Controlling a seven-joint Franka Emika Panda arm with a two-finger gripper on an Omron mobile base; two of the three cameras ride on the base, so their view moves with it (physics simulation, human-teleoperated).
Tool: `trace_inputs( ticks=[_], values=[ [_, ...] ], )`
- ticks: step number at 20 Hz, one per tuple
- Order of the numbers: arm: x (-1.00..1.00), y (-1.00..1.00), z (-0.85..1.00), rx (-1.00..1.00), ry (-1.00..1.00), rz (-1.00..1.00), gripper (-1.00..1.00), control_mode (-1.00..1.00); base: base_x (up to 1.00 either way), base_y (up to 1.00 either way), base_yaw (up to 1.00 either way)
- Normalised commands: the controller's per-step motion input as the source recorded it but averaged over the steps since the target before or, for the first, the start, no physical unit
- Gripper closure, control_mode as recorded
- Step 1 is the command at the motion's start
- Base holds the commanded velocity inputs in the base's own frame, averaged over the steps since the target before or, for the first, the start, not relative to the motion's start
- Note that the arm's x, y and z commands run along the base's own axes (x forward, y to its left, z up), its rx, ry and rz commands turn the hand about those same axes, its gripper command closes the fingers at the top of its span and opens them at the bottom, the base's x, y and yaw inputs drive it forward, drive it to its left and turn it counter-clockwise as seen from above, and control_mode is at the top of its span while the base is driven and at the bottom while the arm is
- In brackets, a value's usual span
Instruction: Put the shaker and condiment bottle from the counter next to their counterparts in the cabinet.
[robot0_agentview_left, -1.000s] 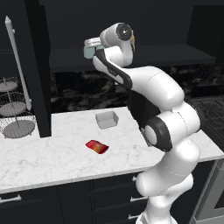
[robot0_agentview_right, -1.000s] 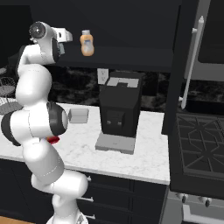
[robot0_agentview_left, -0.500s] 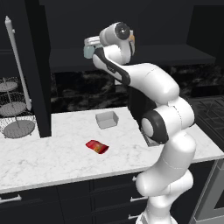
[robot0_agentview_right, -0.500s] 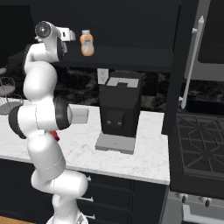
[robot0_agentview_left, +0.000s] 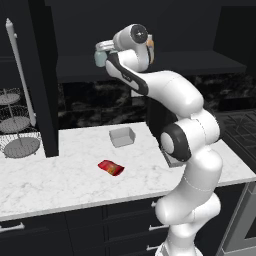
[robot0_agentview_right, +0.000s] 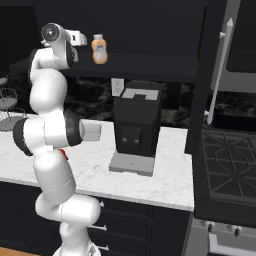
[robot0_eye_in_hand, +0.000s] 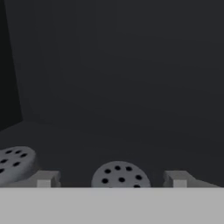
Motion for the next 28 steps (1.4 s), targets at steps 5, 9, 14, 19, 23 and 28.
trace_inputs(
  ticks=[5, 9, 14, 19, 23, 28],
  values=[
    [-0.1, 0.0, 0.07, 0.0, -0.05, 0.0, -1.0, -1.0, 0.0, 0.0, 0.0],
    [-0.35, 0.0, 0.07, 0.0, -0.09, -0.01, -1.0, -1.0, 0.0, 0.0, 0.0],
    [-0.56, 0.0, 0.01, 0.01, -0.09, -0.04, -1.0, -1.0, 0.0, 0.0, 0.0],
    [-0.9, 0.0, 0.0, 0.02, -0.13, -0.21, -1.0, -1.0, 0.0, 0.0, 0.0],
    [-0.95, 0.0, 0.0, 0.03, -0.17, -0.33, -1.0, -1.0, 0.0, 0.0, 0.0],
    [-0.92, 0.04, 0.0, 0.03, -0.14, -0.29, -1.0, -1.0, 0.0, 0.0, 0.0]
  ],
)
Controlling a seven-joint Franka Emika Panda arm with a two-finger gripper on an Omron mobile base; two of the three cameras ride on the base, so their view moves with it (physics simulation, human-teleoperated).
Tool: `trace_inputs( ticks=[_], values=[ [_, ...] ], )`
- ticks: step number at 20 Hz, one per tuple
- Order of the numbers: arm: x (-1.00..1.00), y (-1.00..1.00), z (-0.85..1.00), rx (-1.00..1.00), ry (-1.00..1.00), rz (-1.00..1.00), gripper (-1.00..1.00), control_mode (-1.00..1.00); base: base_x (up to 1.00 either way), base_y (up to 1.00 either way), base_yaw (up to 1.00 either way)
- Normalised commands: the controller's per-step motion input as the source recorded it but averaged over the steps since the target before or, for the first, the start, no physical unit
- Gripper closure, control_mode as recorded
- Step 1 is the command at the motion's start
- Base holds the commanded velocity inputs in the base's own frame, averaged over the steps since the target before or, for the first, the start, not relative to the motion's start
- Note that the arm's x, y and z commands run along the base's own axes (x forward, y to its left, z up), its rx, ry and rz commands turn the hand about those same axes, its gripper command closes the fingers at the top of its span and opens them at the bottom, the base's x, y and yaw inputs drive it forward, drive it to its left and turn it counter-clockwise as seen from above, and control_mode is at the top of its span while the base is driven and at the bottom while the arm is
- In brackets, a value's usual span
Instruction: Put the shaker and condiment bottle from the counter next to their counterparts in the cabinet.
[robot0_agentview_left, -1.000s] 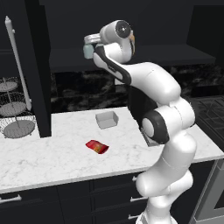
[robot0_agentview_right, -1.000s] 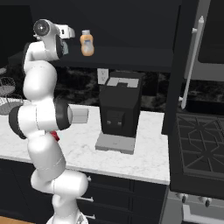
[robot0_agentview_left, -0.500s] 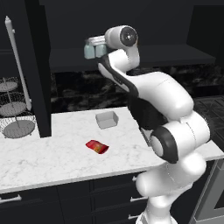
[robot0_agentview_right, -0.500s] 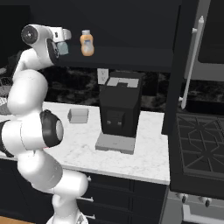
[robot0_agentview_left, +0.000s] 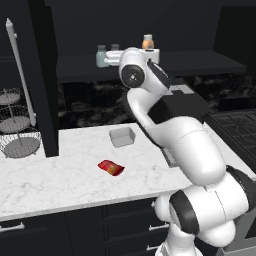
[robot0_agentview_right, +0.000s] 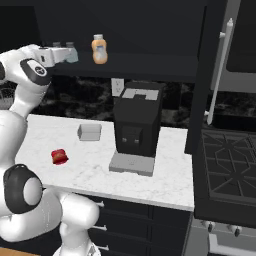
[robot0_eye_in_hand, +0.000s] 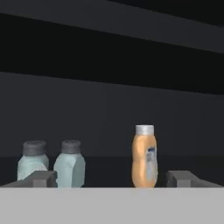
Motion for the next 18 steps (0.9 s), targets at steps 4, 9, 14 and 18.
trace_inputs(
  ticks=[4, 9, 14, 18],
  values=[
    [-0.82, 0.18, 0.0, 0.03, 0.0, -0.01, -1.0, -1.0, 0.0, 0.0, 0.0],
    [-0.96, 0.17, -0.02, 0.0, 0.0, -0.01, -1.0, -1.0, 0.0, 0.0, 0.0],
    [-0.98, 0.18, -0.04, 0.08, 0.06, 0.0, -1.0, -1.0, 0.0, 0.0, 0.0],
    [-0.71, 0.16, -0.24, 0.16, 0.33, 0.0, -1.0, -1.0, 0.0, 0.0, 0.0]
  ],
)
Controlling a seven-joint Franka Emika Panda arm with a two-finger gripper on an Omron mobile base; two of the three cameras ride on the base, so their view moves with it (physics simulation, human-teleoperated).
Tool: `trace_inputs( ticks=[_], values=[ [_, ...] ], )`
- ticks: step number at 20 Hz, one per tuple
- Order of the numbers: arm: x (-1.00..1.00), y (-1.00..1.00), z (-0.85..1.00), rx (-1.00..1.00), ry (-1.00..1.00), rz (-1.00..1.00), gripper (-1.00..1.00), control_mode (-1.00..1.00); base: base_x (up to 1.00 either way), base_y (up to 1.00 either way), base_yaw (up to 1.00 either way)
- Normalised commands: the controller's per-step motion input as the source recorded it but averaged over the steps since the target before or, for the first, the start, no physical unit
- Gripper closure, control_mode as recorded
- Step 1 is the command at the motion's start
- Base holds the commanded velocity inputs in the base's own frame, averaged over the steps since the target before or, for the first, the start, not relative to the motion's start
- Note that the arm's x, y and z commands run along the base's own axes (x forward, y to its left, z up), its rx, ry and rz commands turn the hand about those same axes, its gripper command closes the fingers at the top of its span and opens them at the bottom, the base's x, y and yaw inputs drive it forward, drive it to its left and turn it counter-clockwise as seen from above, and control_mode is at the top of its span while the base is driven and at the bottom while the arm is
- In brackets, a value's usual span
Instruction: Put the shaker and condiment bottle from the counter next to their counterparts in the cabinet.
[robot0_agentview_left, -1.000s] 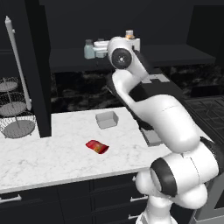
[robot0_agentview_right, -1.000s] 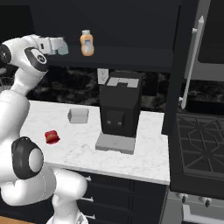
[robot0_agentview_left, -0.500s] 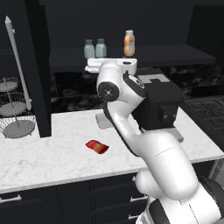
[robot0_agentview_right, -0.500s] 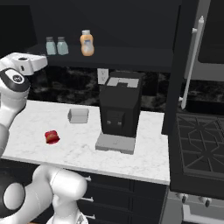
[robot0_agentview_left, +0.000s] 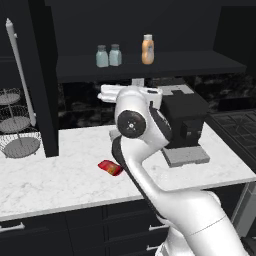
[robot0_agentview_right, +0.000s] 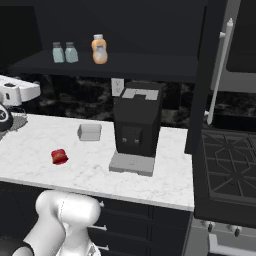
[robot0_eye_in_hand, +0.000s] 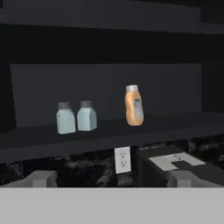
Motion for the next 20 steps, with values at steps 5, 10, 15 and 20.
trace_inputs(
  ticks=[5, 10, 15, 20],
  values=[
    [-0.16, 0.06, -0.36, 0.1, 0.53, 0.02, -1.0, -1.0, 0.0, 0.0, 0.0],
    [0.06, -0.11, -0.36, 0.12, 0.43, 0.34, -1.0, -1.0, 0.0, 0.0, 0.0],
    [0.0, -0.11, -0.62, 0.08, 0.42, 0.47, -1.0, -1.0, 0.0, 0.0, 0.0],
    [0.0, 0.0, -0.12, 0.01, 0.11, 0.1, -1.0, -1.0, 0.0, 0.0, 0.0]
  ],
)
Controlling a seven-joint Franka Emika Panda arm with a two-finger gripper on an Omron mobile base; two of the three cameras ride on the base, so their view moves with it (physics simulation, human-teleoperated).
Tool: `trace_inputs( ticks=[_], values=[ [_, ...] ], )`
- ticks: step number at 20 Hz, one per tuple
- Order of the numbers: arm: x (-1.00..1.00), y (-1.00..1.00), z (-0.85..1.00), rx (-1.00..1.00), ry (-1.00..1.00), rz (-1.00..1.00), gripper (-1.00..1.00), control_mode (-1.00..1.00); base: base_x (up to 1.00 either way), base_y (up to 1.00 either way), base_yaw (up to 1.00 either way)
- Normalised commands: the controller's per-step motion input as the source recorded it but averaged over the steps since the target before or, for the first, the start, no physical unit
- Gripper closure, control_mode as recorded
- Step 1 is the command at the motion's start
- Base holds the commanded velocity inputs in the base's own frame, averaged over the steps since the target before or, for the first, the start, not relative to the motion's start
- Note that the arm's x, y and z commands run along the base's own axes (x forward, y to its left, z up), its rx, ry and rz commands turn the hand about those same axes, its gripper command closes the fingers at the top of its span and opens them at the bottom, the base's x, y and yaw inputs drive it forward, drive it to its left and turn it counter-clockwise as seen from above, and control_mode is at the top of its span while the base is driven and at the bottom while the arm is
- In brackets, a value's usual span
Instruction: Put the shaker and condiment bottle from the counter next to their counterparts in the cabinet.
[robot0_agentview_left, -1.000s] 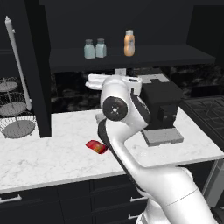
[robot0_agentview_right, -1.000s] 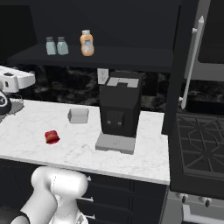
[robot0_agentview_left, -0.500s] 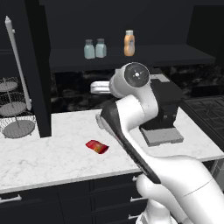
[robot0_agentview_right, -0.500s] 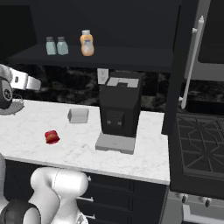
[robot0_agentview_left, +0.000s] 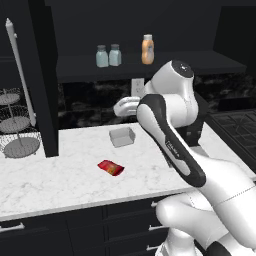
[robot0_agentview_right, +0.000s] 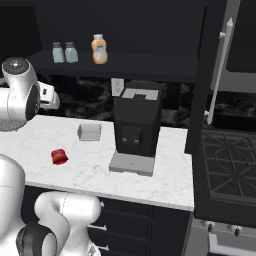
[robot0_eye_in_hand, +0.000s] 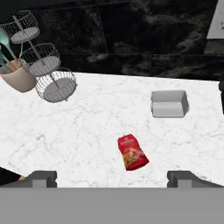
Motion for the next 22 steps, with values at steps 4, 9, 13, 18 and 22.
trace_inputs(
  ticks=[4, 9, 13, 18, 22],
  values=[
    [0.0, 0.04, -0.61, 0.0, 0.0, 0.11, -1.0, -1.0, 0.0, 0.0, 0.0],
    [0.0, 0.1, -0.69, 0.0, 0.0, 0.11, -1.0, -1.0, 0.0, 0.0, 0.0],
    [0.0, 0.0, -0.46, 0.0, 0.0, 0.11, -1.0, -1.0, 0.0, 0.0, 0.0],
    [0.04, 0.01, -0.48, -0.01, 0.0, 0.13, -1.0, -1.0, 0.0, 0.0, 0.0],
    [0.15, 0.15, -0.42, 0.0, 0.0, 0.15, -1.0, -1.0, 0.0, 0.0, 0.0]
  ],
)
